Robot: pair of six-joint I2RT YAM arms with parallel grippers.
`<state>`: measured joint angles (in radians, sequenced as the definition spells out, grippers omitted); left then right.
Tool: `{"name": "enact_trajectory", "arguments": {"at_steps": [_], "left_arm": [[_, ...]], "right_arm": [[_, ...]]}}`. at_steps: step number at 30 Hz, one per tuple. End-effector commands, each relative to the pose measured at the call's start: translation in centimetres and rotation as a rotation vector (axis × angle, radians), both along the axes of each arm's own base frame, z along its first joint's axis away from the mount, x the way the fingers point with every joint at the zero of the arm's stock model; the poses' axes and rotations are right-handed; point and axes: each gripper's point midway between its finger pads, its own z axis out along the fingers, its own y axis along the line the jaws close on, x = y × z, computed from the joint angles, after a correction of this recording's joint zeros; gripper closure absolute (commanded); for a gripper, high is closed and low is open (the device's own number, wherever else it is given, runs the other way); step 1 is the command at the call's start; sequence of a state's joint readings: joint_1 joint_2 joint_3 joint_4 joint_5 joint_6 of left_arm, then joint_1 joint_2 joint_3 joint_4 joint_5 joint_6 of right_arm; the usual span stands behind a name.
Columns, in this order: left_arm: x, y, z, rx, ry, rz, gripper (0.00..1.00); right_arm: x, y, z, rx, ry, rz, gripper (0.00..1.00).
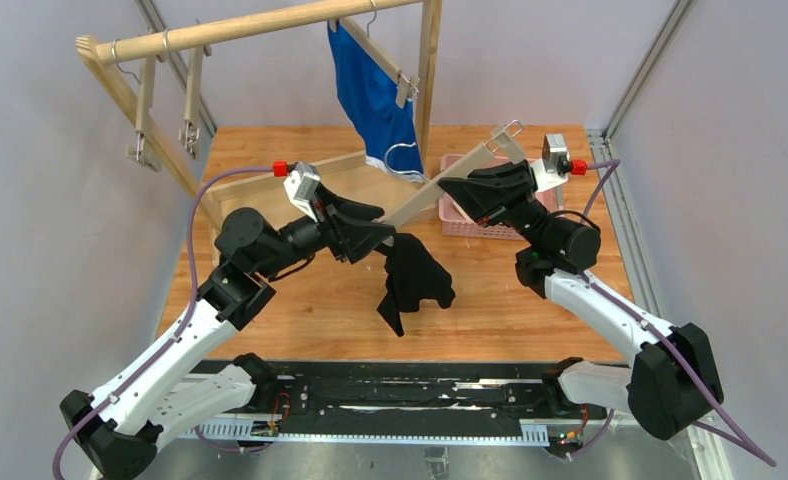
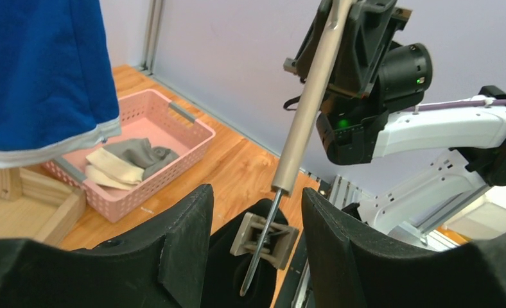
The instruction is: Remove the underwear clipped to the hanger
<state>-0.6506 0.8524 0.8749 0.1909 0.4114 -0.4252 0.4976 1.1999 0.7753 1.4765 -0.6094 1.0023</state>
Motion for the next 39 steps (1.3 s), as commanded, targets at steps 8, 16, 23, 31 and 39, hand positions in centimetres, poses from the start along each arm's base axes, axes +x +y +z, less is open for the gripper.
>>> {"name": "enact_trajectory", "arguments": {"at_steps": [8,16,23,31,39], "left_arm": [[-0.5,-0.2,-1.0,0.013,0.007,-0.021,0.75],[-0.9,0.0,0.1,-0.011,-0.021,-0.025,0.81],[-1.7,-0.2,3.3,-0.054,-0.084,-0.068,0.47],[-1.4,-1.3,3.6,-0.048,-0.077,-0.114,0.49],[-1.5,-1.9,3.9,-0.049,-0.079,-0.149,0.57]], "right_arm": [[-2.0,-0.8,1.7,0.05,-0.065,0.008,0.99],[-2.0,-0.7,1.2,0.041,-0.054,0.011,0.99],[-2.2,-0.7,1.1,0.034,-0.057,0.016,0.99],[-2.4,-0.7,1.2,0.031,-0.061,0.024,0.99],[-2.6,-0.7,1.4,0.03,-0.064,0.029,1.0]]}}
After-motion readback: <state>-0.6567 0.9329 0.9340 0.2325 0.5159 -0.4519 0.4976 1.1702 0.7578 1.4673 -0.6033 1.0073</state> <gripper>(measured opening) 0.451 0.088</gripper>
